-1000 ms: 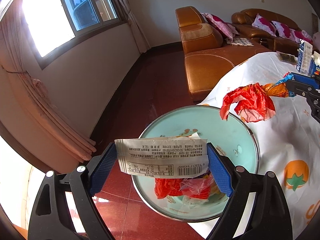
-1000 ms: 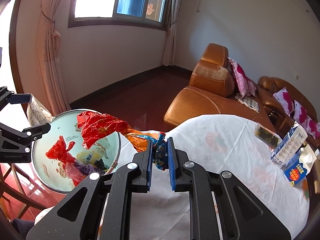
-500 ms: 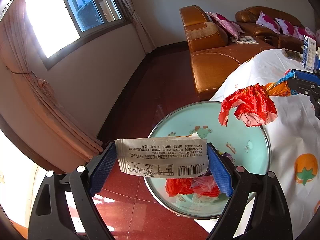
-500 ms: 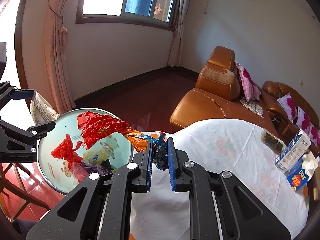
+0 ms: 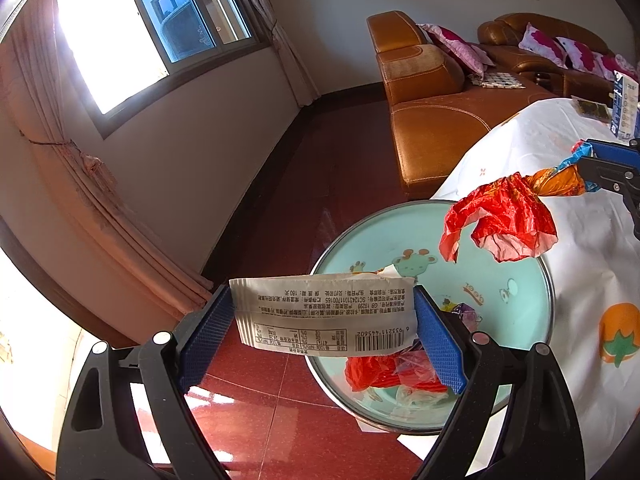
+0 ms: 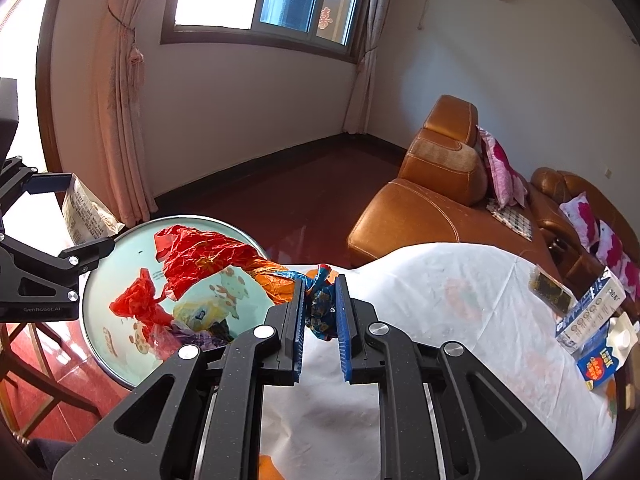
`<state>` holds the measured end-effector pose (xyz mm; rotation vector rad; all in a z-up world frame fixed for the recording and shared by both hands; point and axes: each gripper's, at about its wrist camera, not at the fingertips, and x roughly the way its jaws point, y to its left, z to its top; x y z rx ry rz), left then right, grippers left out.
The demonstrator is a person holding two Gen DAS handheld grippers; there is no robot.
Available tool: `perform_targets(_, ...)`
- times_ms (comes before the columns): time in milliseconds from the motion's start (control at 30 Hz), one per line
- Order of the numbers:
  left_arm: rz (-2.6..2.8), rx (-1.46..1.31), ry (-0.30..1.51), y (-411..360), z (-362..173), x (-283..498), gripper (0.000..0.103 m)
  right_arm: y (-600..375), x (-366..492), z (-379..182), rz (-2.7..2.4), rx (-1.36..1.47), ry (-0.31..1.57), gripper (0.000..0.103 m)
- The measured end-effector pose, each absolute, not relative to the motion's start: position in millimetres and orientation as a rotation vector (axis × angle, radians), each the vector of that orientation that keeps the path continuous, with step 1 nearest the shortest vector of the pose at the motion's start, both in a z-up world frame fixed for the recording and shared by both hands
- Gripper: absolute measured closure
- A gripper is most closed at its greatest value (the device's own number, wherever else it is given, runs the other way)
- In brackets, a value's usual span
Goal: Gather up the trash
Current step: 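Carry the receipt and candy wrapper over the bin with both tools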
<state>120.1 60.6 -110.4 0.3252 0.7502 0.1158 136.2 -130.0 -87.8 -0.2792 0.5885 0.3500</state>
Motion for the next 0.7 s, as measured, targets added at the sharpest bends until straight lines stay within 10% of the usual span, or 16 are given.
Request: perform_targets(700,0.156,0.344,0.732,66.2,-108.2,117.4,0.017,-115.2,135.6,-86.1,0.377,-0.297,0.581,0.088)
